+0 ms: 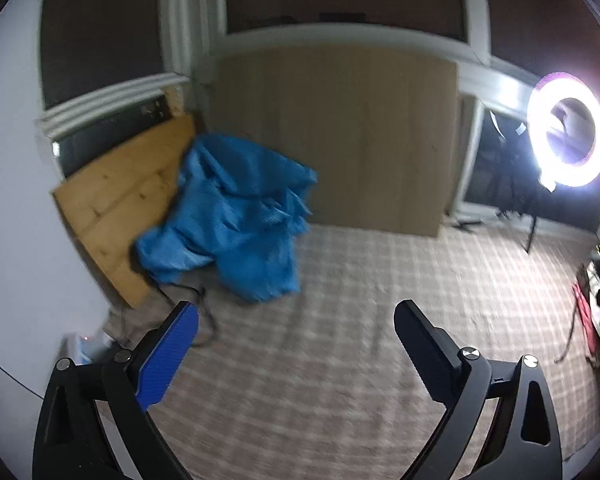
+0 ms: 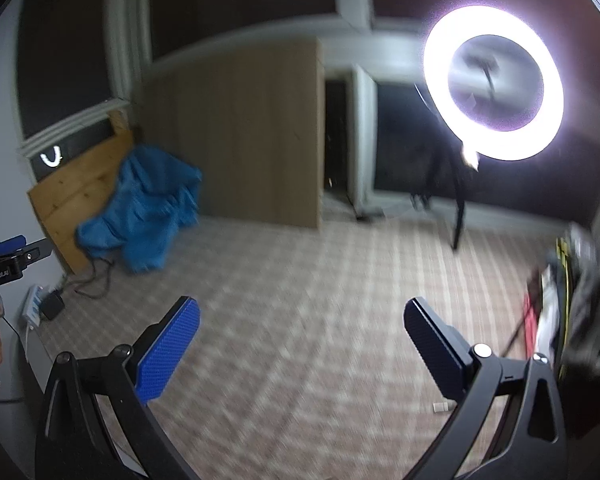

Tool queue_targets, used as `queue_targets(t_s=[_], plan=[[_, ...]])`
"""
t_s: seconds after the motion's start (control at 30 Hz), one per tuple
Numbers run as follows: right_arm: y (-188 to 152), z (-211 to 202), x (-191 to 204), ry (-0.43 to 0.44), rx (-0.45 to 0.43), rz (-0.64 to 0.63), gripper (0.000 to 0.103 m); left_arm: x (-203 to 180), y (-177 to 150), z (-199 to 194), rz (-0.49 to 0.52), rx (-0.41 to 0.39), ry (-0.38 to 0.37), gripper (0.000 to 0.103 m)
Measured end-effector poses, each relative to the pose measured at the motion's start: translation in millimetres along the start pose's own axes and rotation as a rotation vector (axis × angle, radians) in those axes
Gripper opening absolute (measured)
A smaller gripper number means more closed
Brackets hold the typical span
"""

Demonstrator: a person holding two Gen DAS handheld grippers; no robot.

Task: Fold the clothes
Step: 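Move both grippers open toward the crumpled blue coat by the wall, then grasp the blue coat with the right gripper and lift it off the pile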

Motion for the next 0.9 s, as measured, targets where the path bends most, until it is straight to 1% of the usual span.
queue_targets(t_s=[0.07,0.13,0.27,0.33,0.43,0.5,0.57,0.7,0.77,0.9], plan=[[19,-3,20,-0.006,-0.035,-0.034,0.103,26,11,-1,-0.018,-0.025,0.019,0.1],[38,-4,40,-0.01,-0.068,-0.066,0.103,55,18,4,-0.043,-0.025,0.016,0.1],[67,18,91,0.018,-0.073,-0.068,0.103,104,23,18,-0.061,-0.008,0.02,0.1],[75,31,114,0.027,-0.064,-0.067,0.103,124,24,25,-0.068,0.0,0.017,0.1],[89,60,158,0.048,-0.06,-0.077,0.103,153,25,35,-0.082,0.009,0.008,0.1],[94,85,185,0.06,-0.044,-0.098,0.103,172,24,46,-0.1,0.028,-0.001,0.1],[99,110,211,0.071,-0.026,-0.117,0.103,183,25,55,-0.103,0.04,-0.011,0.1],[104,171,245,0.094,0.035,-0.122,0.103,198,31,74,-0.091,0.049,-0.024,0.1],[108,212,261,0.129,0.081,-0.106,0.103,204,37,81,-0.083,0.044,-0.019,0.1],[105,291,285,0.148,0.175,-0.111,0.103,219,47,92,-0.116,0.04,-0.023,0.1]])
Point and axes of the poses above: each gripper's, at about its wrist camera, not at the fingertips, and z roughly the way its jaws point, x to its left, y to its top, the point moved 7 cm from there along z, roughly the way its jaws point, and after that the axes turned 4 degrees about -z, right-handed, at the moved point
